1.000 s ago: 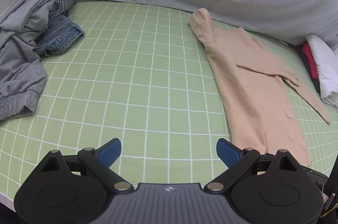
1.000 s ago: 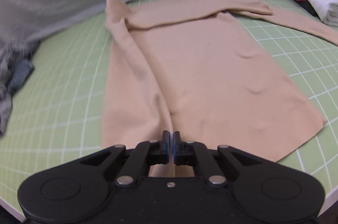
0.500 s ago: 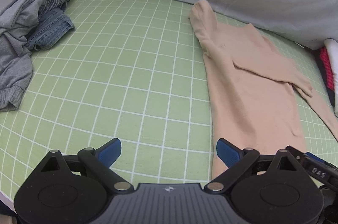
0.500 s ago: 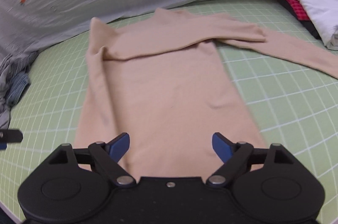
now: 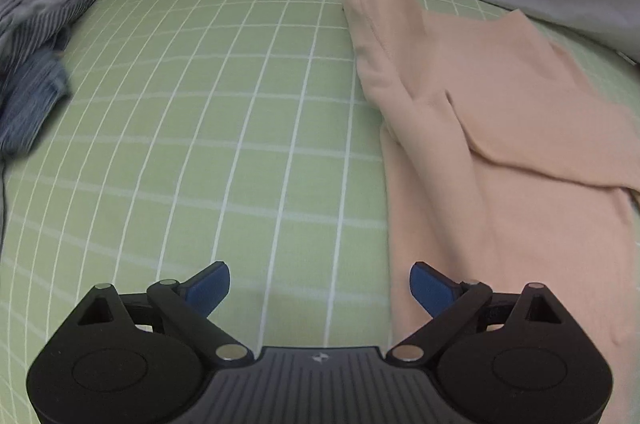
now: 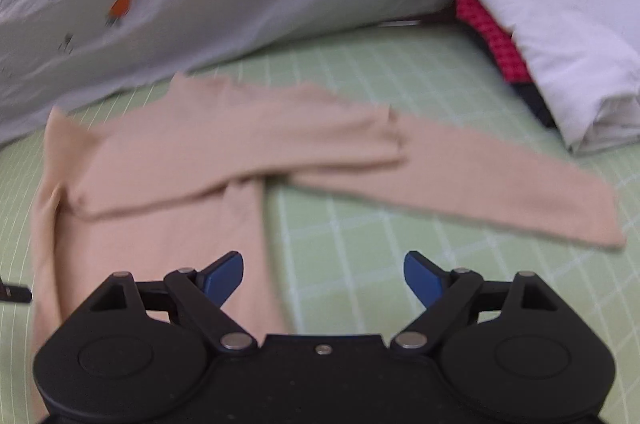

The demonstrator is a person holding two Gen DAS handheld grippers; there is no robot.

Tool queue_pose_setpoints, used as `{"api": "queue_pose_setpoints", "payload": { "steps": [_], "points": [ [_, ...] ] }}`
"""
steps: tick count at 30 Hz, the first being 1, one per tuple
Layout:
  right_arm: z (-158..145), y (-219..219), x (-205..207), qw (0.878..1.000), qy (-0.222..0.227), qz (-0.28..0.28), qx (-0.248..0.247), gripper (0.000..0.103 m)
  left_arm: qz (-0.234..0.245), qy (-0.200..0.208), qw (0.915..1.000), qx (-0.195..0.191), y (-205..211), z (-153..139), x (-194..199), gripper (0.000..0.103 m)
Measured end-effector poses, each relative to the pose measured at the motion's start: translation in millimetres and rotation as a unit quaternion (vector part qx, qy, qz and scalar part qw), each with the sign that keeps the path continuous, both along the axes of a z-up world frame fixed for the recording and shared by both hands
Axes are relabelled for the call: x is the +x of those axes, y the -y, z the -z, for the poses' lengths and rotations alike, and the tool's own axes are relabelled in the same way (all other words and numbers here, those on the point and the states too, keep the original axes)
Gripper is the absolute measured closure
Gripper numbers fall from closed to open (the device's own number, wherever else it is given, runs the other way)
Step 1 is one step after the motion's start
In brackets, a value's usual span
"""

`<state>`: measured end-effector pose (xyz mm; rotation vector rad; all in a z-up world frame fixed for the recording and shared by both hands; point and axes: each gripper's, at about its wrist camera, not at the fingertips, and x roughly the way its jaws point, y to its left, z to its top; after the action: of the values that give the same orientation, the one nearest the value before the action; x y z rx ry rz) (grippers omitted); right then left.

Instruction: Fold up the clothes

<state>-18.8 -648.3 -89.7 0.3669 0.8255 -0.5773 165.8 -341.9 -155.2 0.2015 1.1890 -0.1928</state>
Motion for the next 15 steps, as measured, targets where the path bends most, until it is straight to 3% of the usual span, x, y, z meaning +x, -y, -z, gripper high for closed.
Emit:
{"api": "queue_pose_setpoints", "payload": {
  "steps": [6, 13, 15],
  "points": [
    [15, 66, 59, 1.000, -0.001, 0.018, -0.006, 0.015, 0.016, 0.028, 0.9994, 0.013, 26, 6, 41, 0.007],
    [36, 96, 93, 1.000, -0.017, 0.009, 0.002, 0.022, 0.013, 0.025, 0.9993, 0.026, 38, 14, 56, 0.000],
    [39, 97, 95, 1.000, -0.021, 0.014, 0.013, 0.023, 0.004, 0.018, 0.9997, 0.014, 34, 15, 58, 0.000]
  ]
}}
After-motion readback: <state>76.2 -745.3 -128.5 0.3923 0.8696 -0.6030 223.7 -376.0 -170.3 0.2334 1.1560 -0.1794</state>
